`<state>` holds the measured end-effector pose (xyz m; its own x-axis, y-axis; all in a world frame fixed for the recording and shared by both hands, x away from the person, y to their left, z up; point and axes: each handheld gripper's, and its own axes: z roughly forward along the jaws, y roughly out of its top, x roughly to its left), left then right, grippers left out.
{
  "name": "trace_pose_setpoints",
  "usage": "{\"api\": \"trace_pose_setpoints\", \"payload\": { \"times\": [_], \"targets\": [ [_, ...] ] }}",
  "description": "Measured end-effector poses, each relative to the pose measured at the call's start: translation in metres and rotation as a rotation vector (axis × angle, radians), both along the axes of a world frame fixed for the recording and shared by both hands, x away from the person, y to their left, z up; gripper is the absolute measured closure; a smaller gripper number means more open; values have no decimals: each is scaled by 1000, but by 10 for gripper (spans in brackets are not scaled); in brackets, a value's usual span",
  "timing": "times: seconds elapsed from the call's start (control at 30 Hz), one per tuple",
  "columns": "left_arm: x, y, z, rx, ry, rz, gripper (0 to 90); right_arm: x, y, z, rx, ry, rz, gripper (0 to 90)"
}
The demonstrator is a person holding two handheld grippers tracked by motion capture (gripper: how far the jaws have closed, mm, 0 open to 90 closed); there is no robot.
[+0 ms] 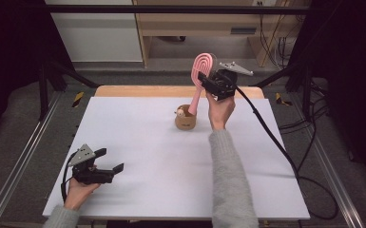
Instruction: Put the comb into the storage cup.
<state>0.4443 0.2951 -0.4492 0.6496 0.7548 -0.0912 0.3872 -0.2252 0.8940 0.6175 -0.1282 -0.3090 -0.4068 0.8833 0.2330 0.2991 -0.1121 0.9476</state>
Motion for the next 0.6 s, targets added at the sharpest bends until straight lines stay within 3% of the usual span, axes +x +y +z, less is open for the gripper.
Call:
{"api": "trace_pose_setpoints", "payload": {
  "times": [0.6],
  "targets": [
    [1, 0, -2, 6, 8, 0, 27, 13, 6, -11, 14, 20, -2, 633]
  ]
}}
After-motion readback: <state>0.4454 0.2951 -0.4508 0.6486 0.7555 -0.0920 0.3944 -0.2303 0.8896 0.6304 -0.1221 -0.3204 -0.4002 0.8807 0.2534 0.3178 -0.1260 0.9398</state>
